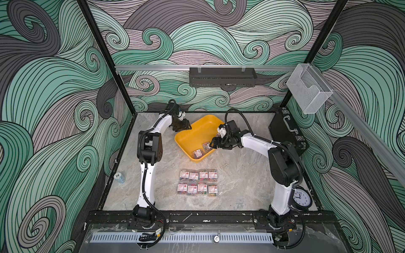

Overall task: Take the paper clips out of the storage box
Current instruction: Adjust the storage box at the center of the board.

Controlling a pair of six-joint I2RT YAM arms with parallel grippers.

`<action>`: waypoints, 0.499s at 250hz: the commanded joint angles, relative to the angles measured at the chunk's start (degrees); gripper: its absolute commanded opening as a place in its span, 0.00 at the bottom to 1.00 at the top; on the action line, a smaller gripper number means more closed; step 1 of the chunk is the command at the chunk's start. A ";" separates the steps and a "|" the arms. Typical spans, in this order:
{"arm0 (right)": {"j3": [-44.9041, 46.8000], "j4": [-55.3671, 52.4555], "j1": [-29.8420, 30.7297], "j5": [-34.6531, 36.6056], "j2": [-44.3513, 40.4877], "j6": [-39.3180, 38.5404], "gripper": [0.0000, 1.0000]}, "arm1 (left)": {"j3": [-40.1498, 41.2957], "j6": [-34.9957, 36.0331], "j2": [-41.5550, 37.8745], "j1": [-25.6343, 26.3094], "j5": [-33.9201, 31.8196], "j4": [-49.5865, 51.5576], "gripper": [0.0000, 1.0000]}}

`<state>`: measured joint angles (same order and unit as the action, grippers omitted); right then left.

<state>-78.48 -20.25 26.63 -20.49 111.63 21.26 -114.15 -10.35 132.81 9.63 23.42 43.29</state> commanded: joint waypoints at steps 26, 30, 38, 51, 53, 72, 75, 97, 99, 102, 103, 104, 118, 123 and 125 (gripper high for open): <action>-9.39 -4.05 -1.45 -1.57 5.16 -3.77 0.86 | 10.06 -2.68 -9.82 2.10 -2.09 -2.65 0.61; -10.34 -4.64 -1.56 -1.71 5.69 -3.97 0.86 | 10.71 -2.93 -10.31 2.22 -2.21 -2.87 0.61; -12.13 -5.68 -1.69 -1.99 6.81 -4.42 0.86 | 11.82 -3.10 -11.08 2.50 -2.38 -3.27 0.61; -14.80 -6.86 -1.84 -2.35 8.55 -4.94 0.85 | 13.41 -3.52 -12.25 3.00 -2.74 -3.79 0.61; -15.18 -6.89 -1.85 -2.29 8.83 -5.03 0.85 | 13.55 -3.60 -12.41 3.09 -2.89 -3.75 0.61; -19.48 -9.16 -1.91 -2.74 11.37 -5.98 0.85 | 15.27 -4.11 -13.60 3.88 -4.11 -4.07 0.61; -20.19 -9.53 -1.93 -2.79 11.80 -6.16 0.84 | 15.46 -4.27 -13.78 3.98 -4.38 -4.06 0.61; -24.69 -11.35 -1.94 -3.11 14.22 -7.30 0.84 | 17.12 -5.39 -14.96 4.65 -5.55 -4.33 0.59; -25.03 -11.42 -1.94 -3.18 14.47 -7.46 0.84 | 17.36 -5.54 -15.13 4.69 -5.59 -4.41 0.59; -25.63 -11.66 -1.94 -3.28 14.75 -7.60 0.84 | 17.71 -5.68 -15.32 4.74 -5.80 -4.62 0.59; -25.83 -11.70 -1.98 -3.30 14.88 -7.66 0.84 | 17.81 -5.79 -15.40 4.76 -5.86 -4.62 0.59; -26.01 -11.81 -1.96 -3.31 14.99 -7.69 0.84 | 17.90 -5.90 -15.48 4.77 -5.94 -4.66 0.59; -29.35 -13.77 -2.02 -3.48 16.63 -8.52 0.83 | 19.39 -6.88 -16.44 5.09 -7.10 -5.38 0.58; -30.67 -14.60 -2.02 -3.50 17.19 -8.94 0.83 | 19.91 -7.27 -16.81 5.19 -7.59 -5.60 0.58; -31.16 -14.96 -2.02 -3.55 17.45 -9.08 0.83 | 20.10 -7.39 -16.91 5.22 -7.71 -5.72 0.58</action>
<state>-103.35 -31.18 23.75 -20.58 127.00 15.55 -95.68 -14.83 119.85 12.99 16.93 40.18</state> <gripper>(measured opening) 0.832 0.587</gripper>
